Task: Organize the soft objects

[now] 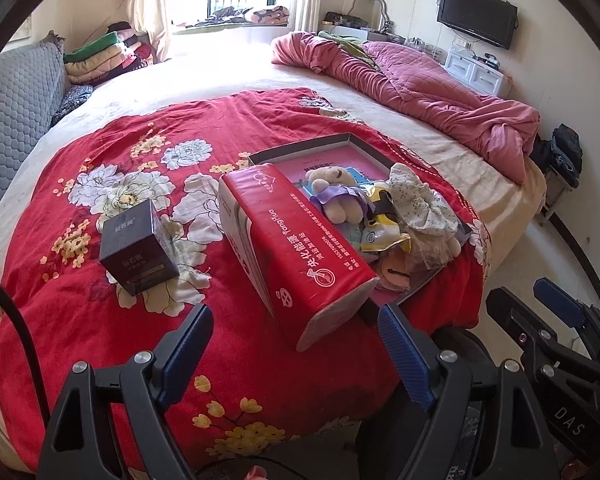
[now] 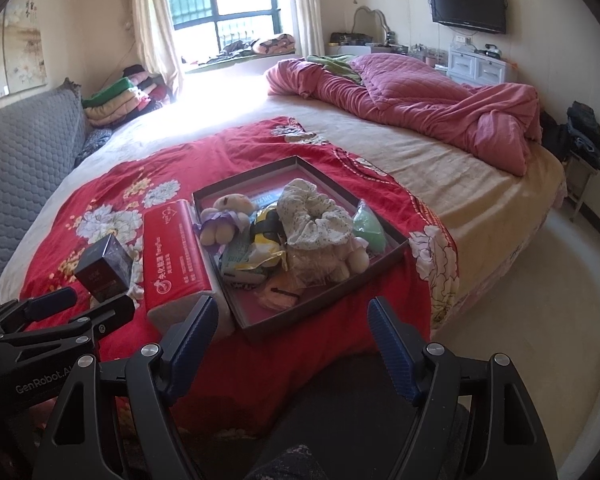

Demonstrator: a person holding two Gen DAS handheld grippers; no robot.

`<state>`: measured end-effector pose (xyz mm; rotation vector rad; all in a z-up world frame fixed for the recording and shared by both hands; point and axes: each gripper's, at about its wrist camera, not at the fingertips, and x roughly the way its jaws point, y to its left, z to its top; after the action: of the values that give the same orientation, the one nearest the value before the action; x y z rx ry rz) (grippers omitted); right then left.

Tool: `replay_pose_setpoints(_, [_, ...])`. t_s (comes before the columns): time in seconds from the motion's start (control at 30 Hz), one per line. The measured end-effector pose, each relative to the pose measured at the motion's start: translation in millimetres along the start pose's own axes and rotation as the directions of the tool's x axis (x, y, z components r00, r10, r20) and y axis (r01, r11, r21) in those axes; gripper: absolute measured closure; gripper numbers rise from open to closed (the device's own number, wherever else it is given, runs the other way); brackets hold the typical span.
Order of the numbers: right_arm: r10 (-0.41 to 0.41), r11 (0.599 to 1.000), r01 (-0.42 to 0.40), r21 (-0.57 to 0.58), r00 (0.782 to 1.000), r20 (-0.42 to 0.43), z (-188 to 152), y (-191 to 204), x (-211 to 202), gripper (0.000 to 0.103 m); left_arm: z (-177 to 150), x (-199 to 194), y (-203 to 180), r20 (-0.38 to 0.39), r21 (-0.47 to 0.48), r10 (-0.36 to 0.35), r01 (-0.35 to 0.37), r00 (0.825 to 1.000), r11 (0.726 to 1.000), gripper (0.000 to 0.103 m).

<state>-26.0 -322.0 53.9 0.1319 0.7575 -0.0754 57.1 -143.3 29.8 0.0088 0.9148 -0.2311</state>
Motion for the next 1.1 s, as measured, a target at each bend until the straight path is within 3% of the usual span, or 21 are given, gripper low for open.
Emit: replay_pose_setpoints(1.1, [0.009,1.0,-0.007,0.024,0.998,-0.055,-8.8,-1.0,12.3,0.025,-10.3,9.7,0.5,-0.029,-0.001,0.012,-0.012,1.0,1.0,0.019])
